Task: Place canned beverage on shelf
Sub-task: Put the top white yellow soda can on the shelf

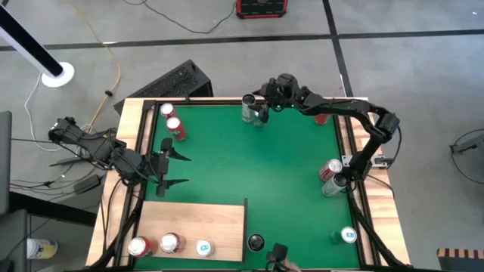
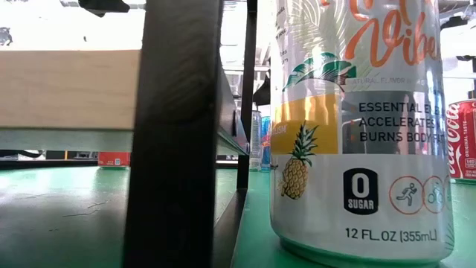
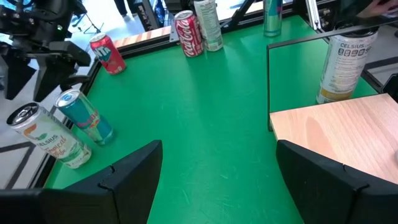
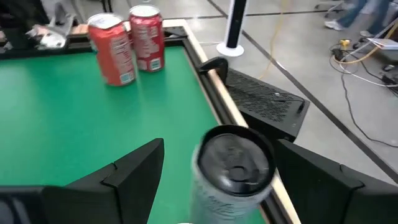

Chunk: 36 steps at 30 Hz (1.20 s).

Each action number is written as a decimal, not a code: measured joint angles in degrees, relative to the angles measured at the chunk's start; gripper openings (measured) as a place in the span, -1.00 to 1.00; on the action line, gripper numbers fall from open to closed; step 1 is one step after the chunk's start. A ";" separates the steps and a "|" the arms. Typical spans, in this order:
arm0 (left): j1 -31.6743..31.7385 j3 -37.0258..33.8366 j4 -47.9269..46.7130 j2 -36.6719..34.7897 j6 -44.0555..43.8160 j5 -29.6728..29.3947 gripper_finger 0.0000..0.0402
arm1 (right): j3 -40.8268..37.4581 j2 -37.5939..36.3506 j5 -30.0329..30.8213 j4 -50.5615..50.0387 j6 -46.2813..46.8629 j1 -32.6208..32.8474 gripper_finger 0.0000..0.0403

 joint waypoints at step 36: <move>0.00 0.00 0.02 0.02 -0.46 0.01 0.49 | 4.49 -0.29 5.93 -6.27 -2.49 2.12 0.90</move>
